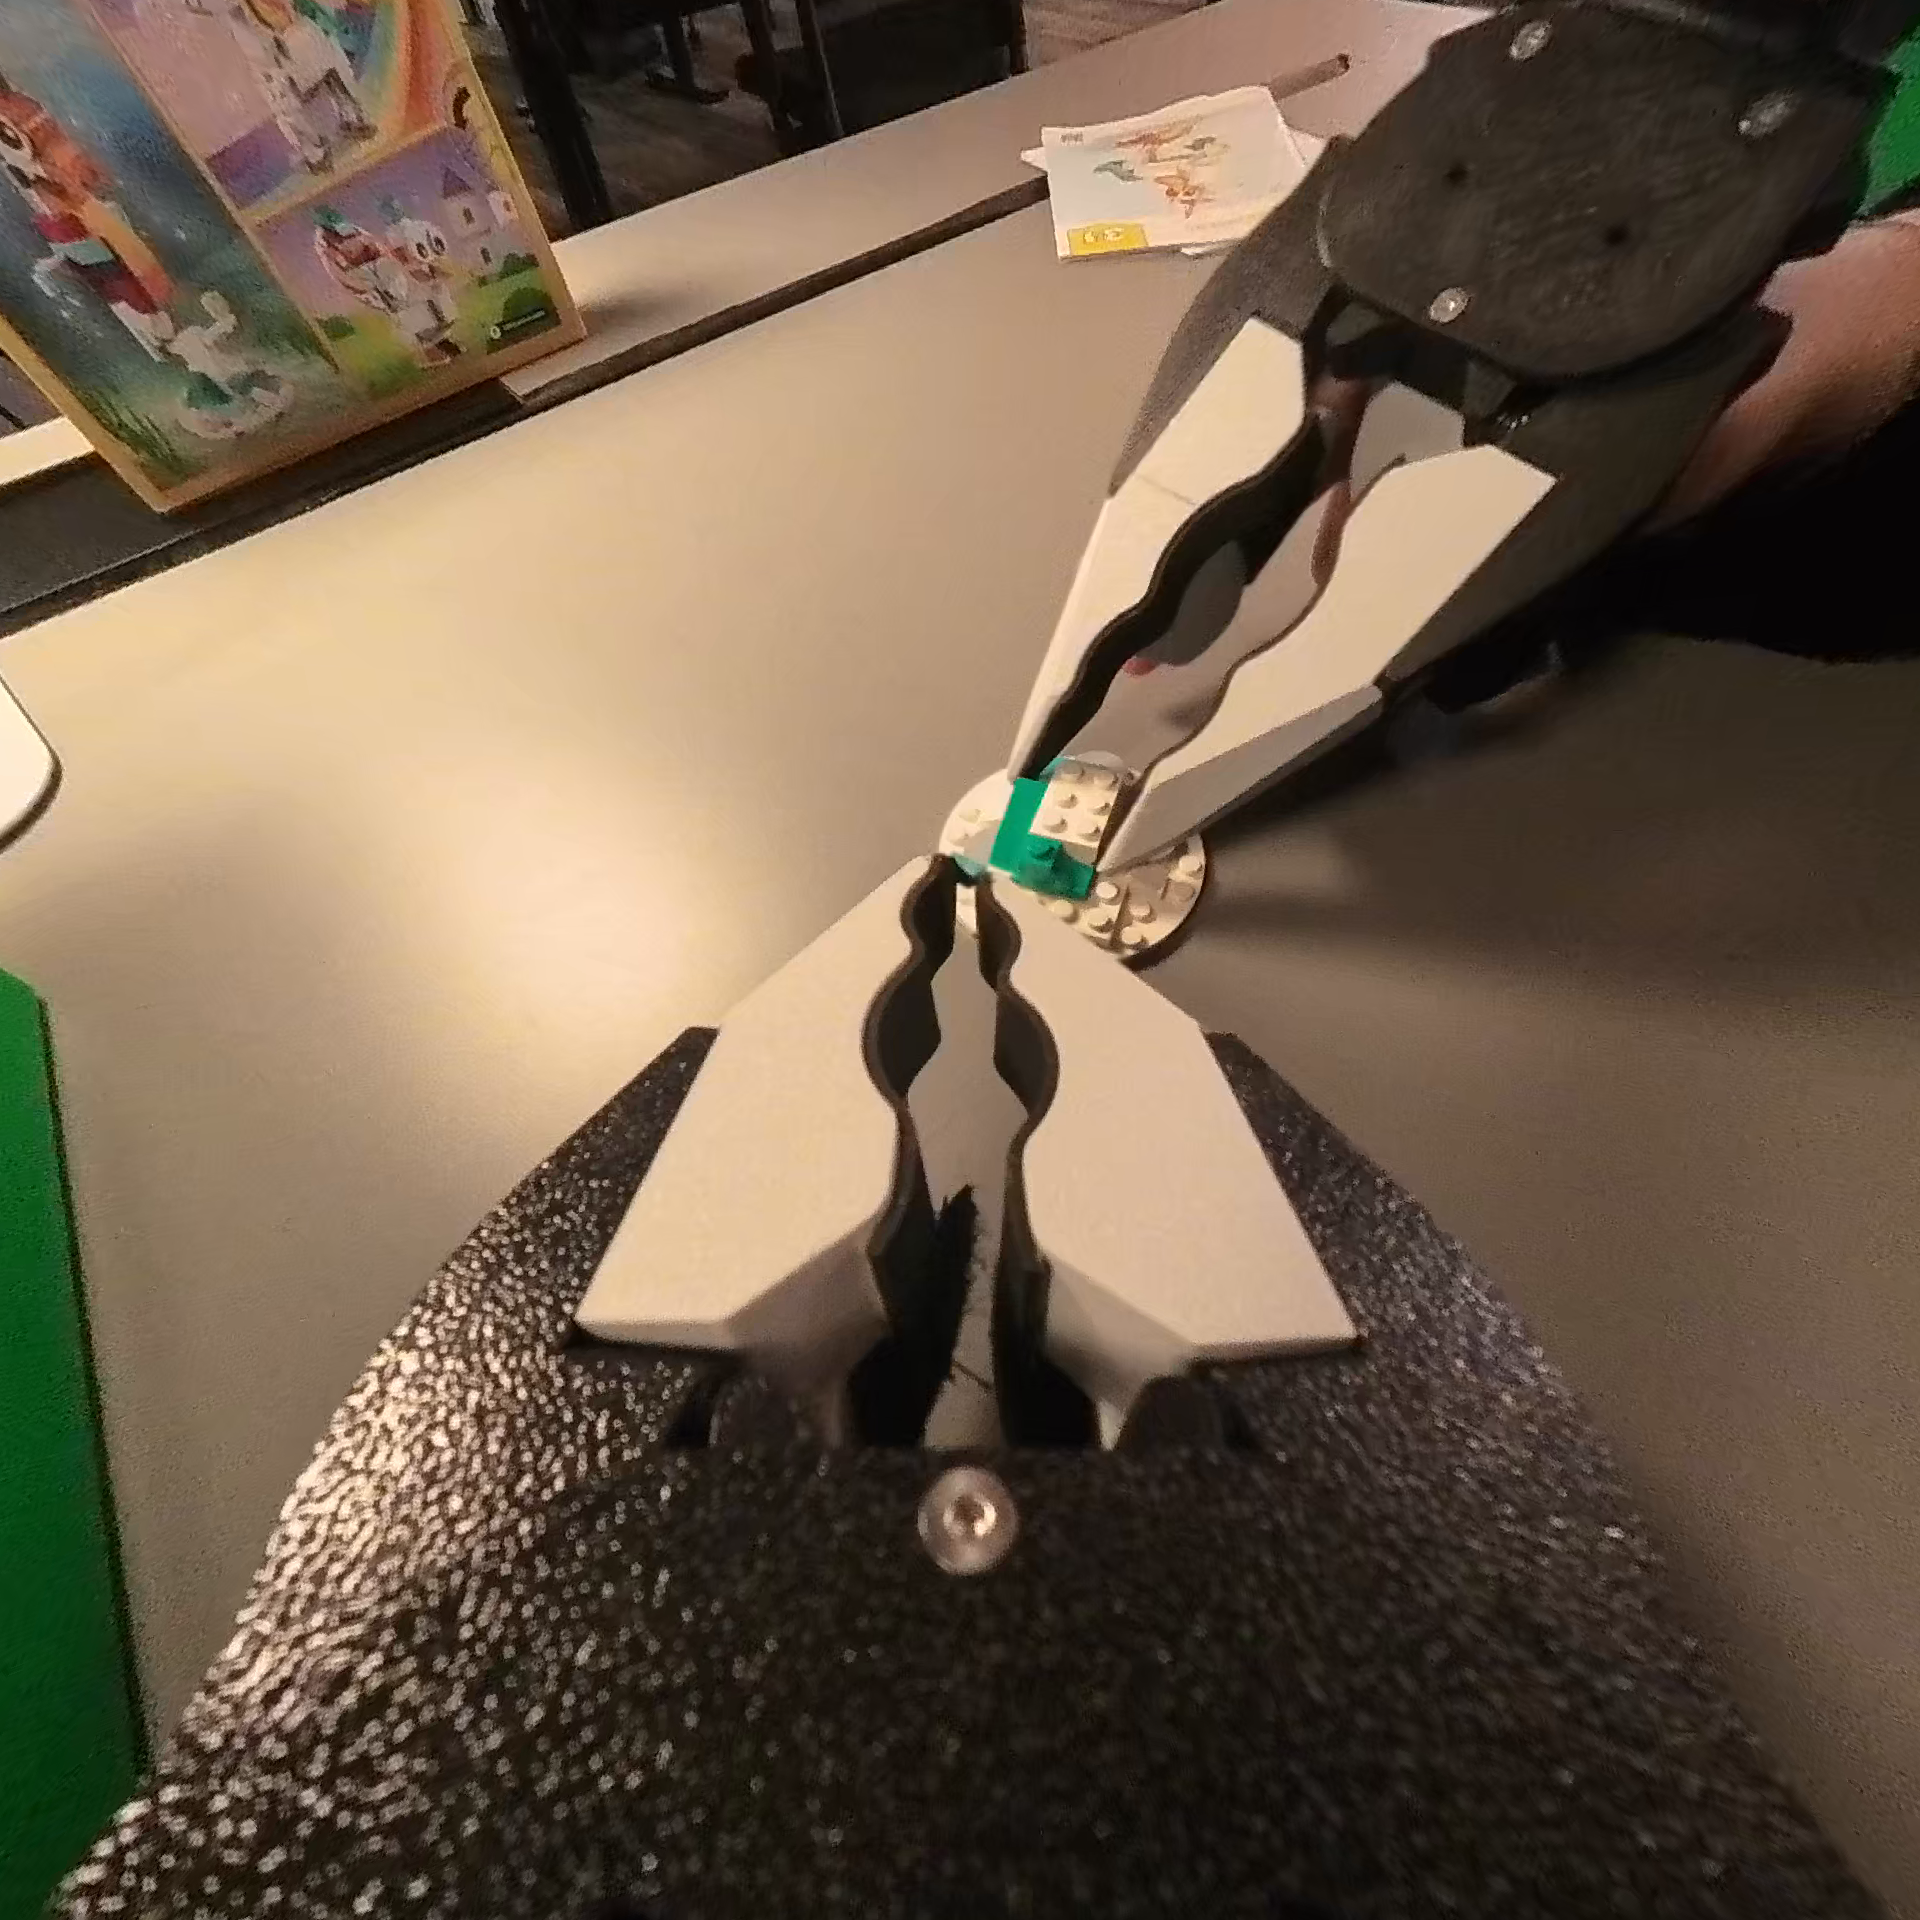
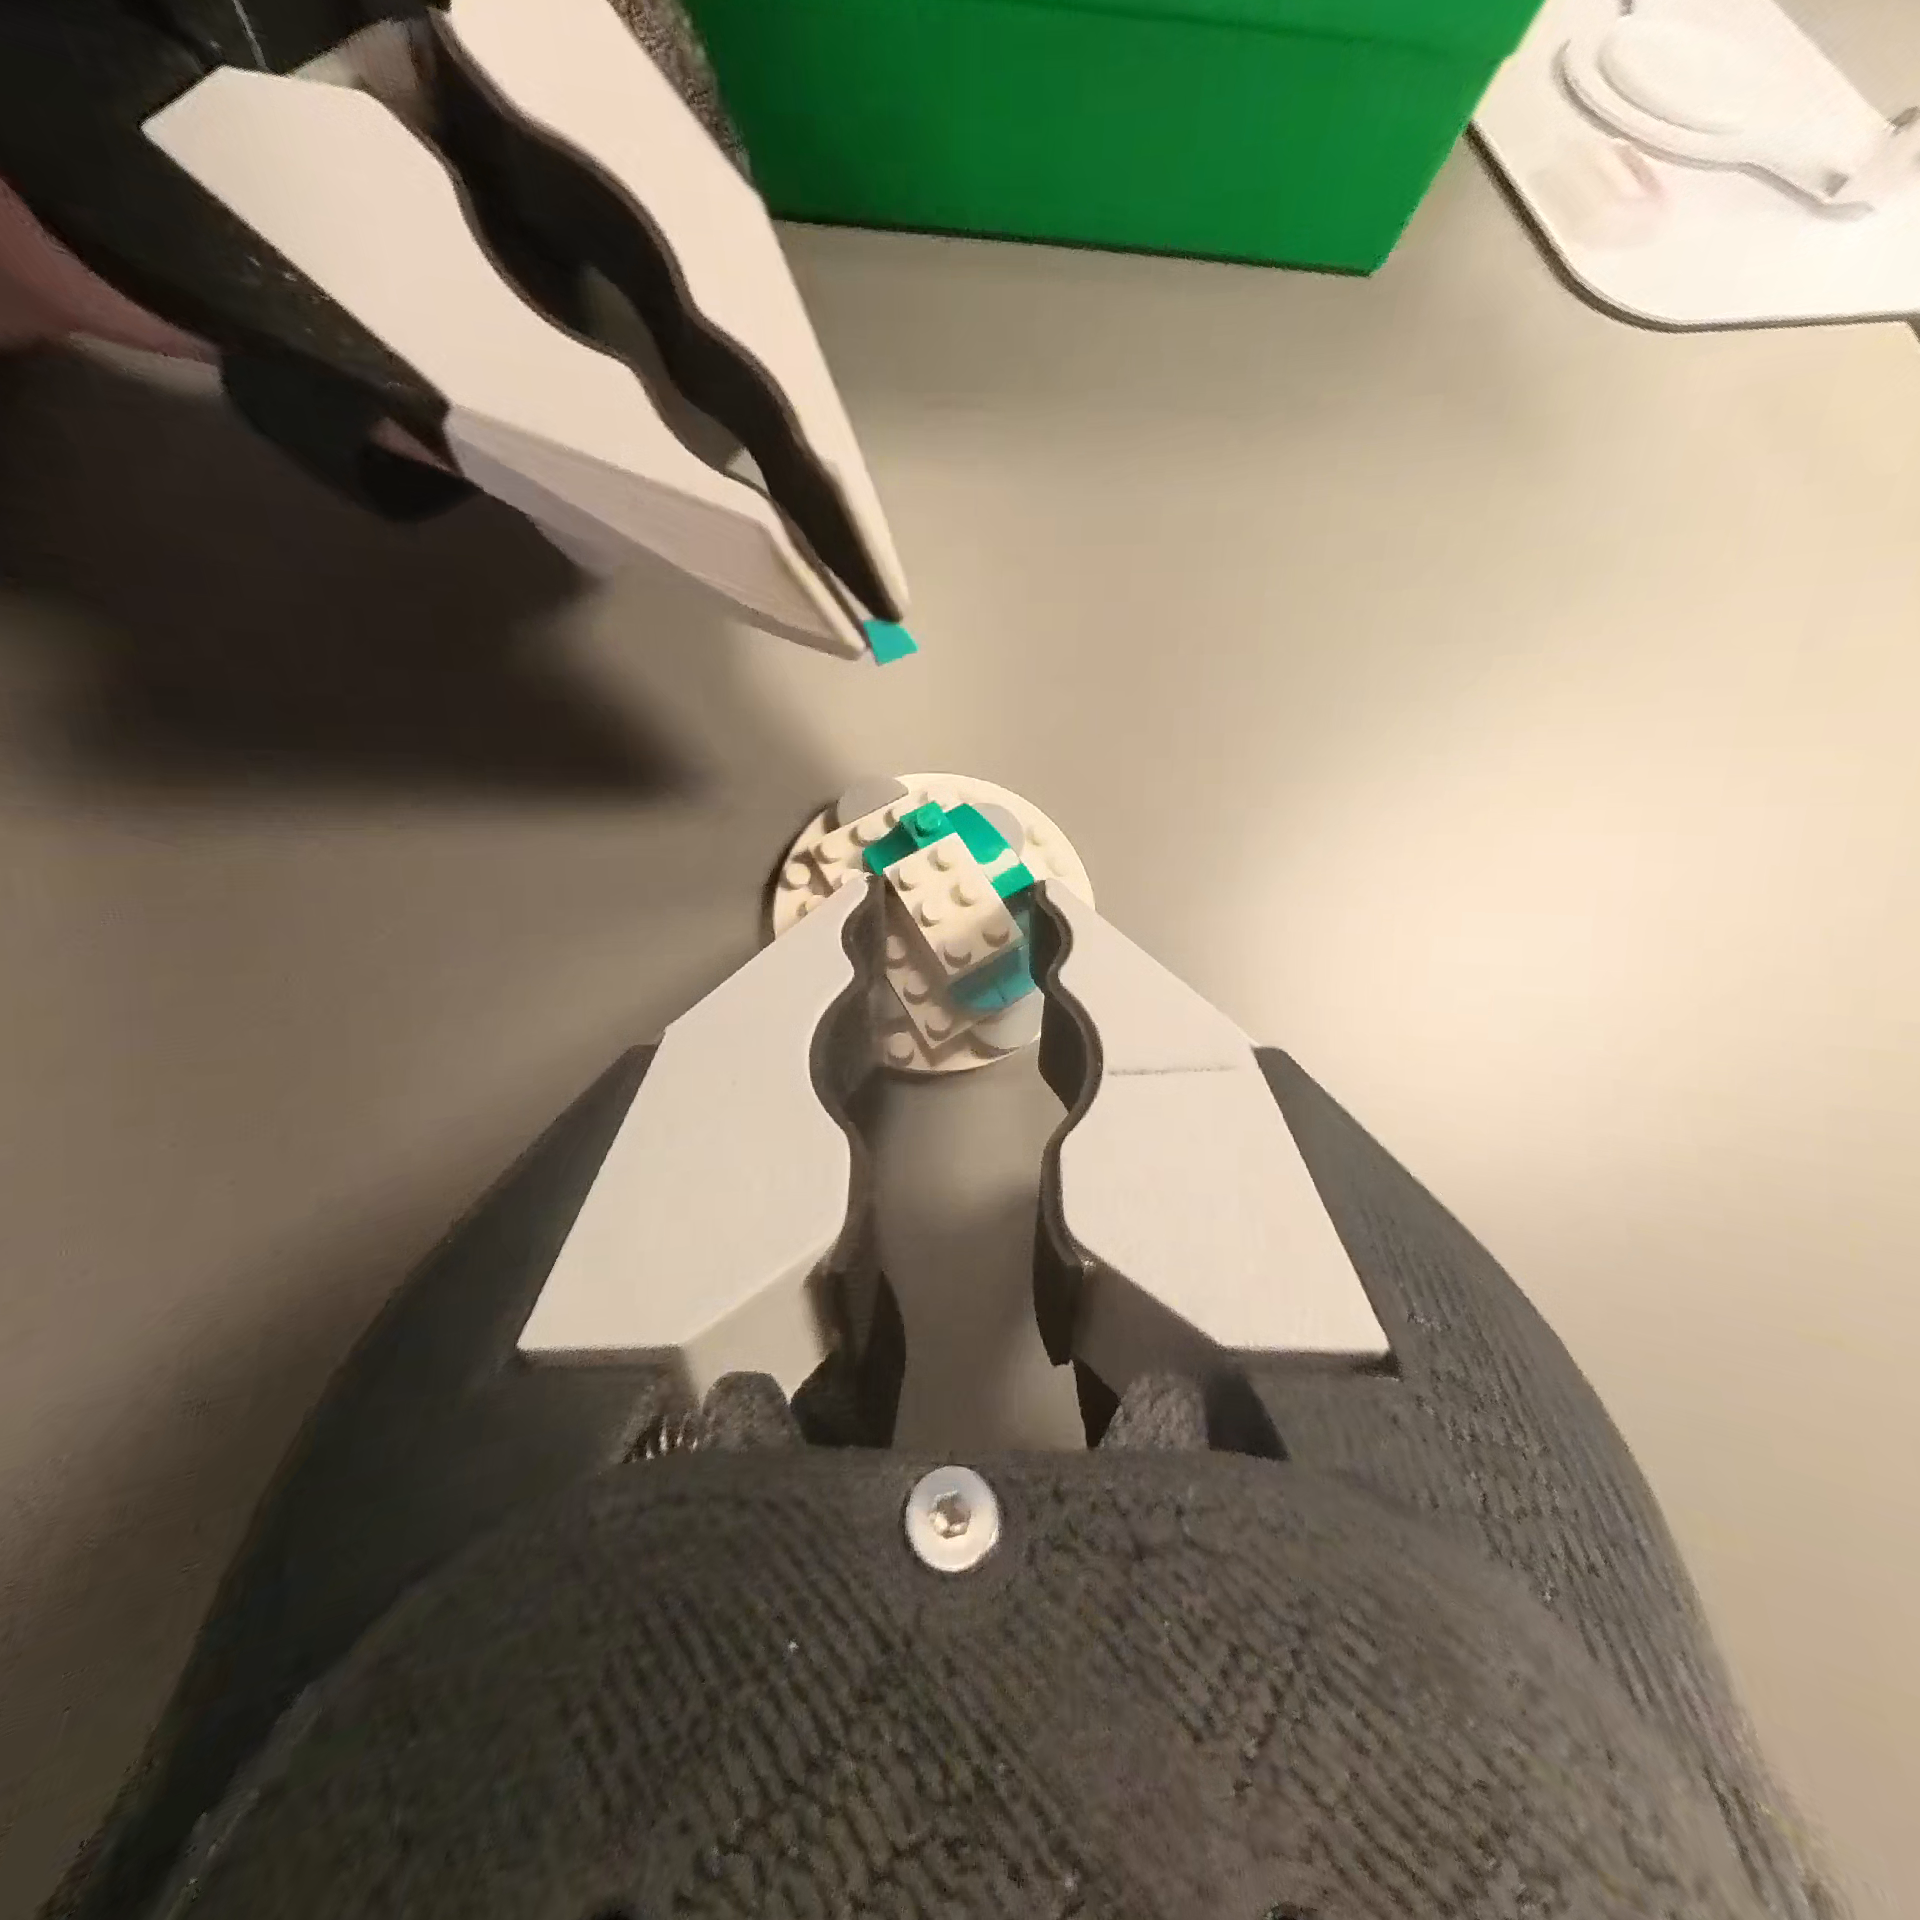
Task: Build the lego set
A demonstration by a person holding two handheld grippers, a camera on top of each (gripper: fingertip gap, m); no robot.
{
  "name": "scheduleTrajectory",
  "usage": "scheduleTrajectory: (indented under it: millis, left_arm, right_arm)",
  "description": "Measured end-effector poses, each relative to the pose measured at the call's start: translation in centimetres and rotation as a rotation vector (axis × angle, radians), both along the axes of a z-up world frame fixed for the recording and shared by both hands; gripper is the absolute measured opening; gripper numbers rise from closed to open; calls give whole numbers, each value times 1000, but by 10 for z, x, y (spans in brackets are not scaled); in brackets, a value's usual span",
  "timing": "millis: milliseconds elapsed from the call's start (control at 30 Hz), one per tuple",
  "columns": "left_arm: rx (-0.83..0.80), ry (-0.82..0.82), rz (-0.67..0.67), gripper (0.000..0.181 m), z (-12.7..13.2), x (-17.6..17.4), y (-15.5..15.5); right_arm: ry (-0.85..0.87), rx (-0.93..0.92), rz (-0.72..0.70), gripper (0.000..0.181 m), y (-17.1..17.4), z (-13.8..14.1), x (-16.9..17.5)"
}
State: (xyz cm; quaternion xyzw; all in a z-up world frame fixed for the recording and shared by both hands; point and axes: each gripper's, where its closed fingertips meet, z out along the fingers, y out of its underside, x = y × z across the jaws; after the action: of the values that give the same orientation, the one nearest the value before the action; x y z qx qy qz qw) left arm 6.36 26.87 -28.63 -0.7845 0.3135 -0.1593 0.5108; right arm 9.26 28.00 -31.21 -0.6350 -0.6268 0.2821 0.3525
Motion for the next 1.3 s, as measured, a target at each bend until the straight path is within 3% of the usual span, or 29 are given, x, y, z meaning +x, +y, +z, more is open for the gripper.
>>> scheduleTrajectory:
  millis: [200, 500, 667, 933, 1300]
  left_arm:
    - [28, -4, 15, 1, 3, -3, 0]
    - [35, -21, 21, 1, 5, -5, 1]
    - [30, 14, 7, 1, 2, -2, -5]
    - [-8, 12, 15, 1, -2, 0, -9]
    - [-127, 23, 44, 1, -14, 8, -5]
  right_arm:
    - [-2, -1, -46, 27, 1, 0, -3]
    - [46, 13, 78, 38, -10, 15, -6]
    - [16, 80, 196, 42, -4, 6, 3]
    - [45, 25, 368, 45, -9, 6, 0]
    - [35, 6, 402, 35, -11, 5, -2]
